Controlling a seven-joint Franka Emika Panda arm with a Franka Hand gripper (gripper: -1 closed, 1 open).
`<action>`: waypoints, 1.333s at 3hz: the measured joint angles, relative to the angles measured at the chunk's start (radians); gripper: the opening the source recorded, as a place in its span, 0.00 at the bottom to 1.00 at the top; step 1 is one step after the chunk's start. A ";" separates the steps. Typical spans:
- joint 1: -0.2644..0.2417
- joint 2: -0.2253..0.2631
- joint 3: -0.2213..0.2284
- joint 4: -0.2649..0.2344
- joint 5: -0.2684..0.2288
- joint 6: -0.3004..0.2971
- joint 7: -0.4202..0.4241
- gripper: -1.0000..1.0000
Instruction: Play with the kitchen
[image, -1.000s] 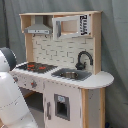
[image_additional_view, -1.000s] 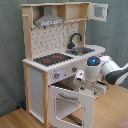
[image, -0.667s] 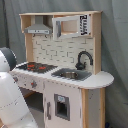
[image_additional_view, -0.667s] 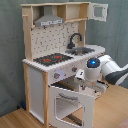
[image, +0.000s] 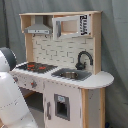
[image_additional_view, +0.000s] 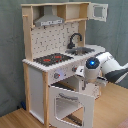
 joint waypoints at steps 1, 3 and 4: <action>0.007 0.000 0.002 0.029 -0.067 -0.084 -0.012 1.00; 0.029 0.000 0.010 0.063 -0.223 -0.213 -0.062 1.00; 0.035 0.000 0.019 0.070 -0.312 -0.245 -0.104 1.00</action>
